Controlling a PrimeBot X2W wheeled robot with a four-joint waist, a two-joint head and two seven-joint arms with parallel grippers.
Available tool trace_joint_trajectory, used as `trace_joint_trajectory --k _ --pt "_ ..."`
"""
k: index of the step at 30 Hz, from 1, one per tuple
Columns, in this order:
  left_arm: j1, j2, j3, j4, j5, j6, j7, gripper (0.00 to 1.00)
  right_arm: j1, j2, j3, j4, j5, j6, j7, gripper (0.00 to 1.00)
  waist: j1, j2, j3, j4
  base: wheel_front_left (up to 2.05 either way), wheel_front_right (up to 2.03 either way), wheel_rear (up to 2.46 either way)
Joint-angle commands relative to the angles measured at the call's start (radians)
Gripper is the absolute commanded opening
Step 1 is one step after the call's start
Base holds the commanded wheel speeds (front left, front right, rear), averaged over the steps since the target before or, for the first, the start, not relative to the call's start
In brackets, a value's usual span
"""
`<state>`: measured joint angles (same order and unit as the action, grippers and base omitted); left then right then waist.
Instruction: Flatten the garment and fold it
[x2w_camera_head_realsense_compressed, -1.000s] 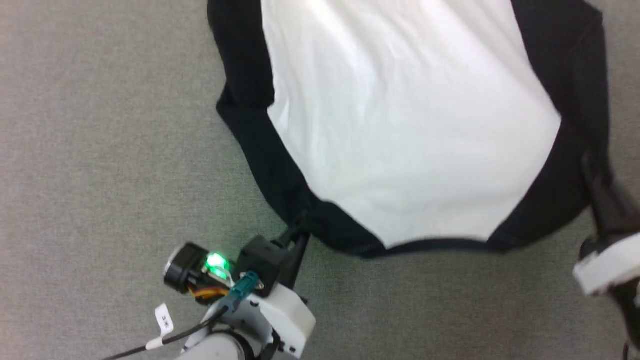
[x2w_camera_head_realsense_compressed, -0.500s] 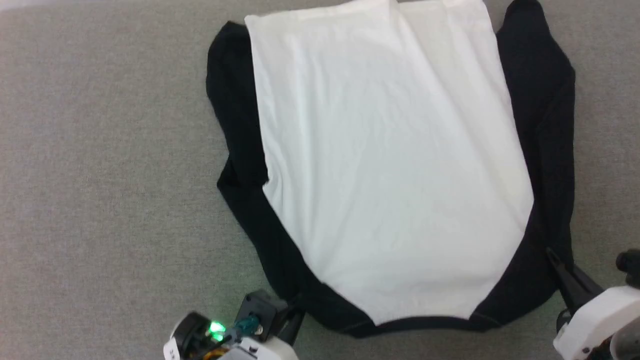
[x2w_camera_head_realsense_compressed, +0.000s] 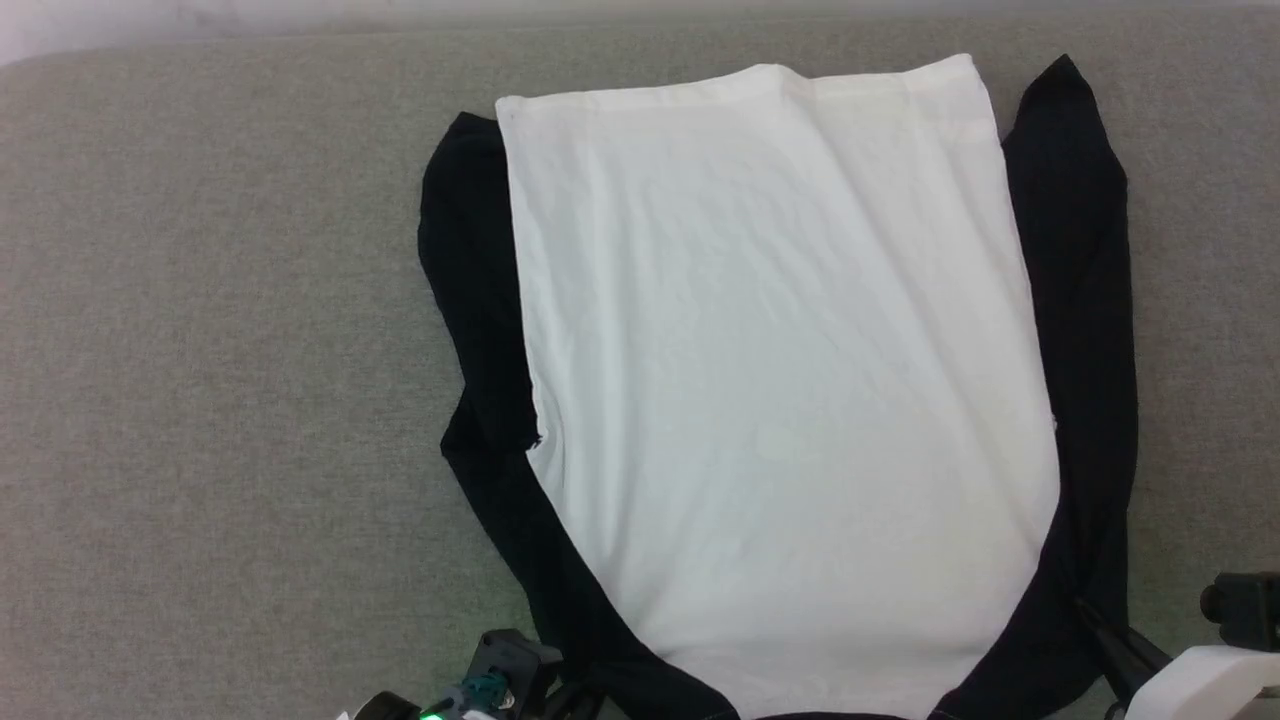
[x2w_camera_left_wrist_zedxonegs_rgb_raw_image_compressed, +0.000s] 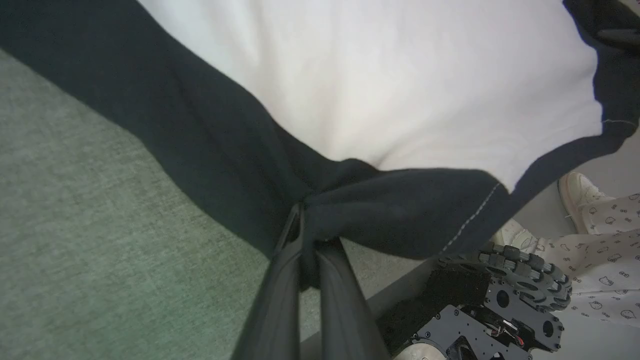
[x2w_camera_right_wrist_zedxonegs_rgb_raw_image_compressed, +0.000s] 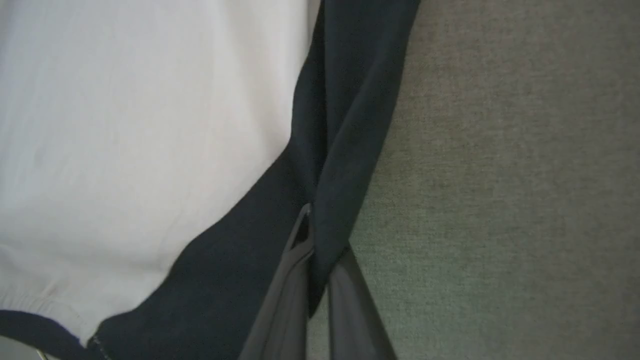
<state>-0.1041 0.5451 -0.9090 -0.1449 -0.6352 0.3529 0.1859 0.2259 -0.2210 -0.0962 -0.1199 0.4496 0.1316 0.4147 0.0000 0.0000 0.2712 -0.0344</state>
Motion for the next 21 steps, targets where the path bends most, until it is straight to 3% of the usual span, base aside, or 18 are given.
trace_joint_trajectory --k 1,12,13,15,16,21 --pt "0.009 0.004 0.001 0.008 -0.008 -0.003 0.001 0.00 0.008 0.001 -0.006 0.005 -0.006 -0.001 0.003 0.00 0.0000 0.0000 -0.003 0.001 0.00 0.00 0.00" --pt "-0.044 -0.056 0.005 0.102 -0.004 -0.030 -0.052 0.00 -0.048 0.023 0.017 0.116 -0.037 -0.001 -0.065 0.00 0.0000 0.0000 -0.017 -0.001 0.00 0.00 0.00" --pt "-0.048 -0.063 0.005 0.113 -0.005 -0.032 -0.055 0.00 -0.054 0.024 0.020 0.130 -0.039 -0.001 -0.073 0.10 0.0000 0.0000 -0.019 -0.001 0.00 0.00 0.00" --pt "-0.056 -0.076 0.006 0.135 -0.006 -0.032 -0.061 0.00 -0.066 0.025 0.027 0.155 -0.042 -0.001 -0.087 0.48 0.0000 0.0000 -0.020 -0.001 0.00 0.00 0.00" --pt "-0.059 -0.080 0.006 0.147 -0.006 -0.032 -0.063 0.00 -0.072 0.024 0.034 0.164 -0.043 -0.001 -0.094 1.00 0.0000 0.0000 -0.020 -0.001 0.00 0.00 0.00" --pt "-0.050 -0.091 0.007 0.164 -0.015 -0.030 -0.076 0.49 -0.084 0.008 0.071 0.182 -0.025 -0.001 -0.108 1.00 0.0000 0.0000 -0.021 0.000 0.00 0.00 0.00"
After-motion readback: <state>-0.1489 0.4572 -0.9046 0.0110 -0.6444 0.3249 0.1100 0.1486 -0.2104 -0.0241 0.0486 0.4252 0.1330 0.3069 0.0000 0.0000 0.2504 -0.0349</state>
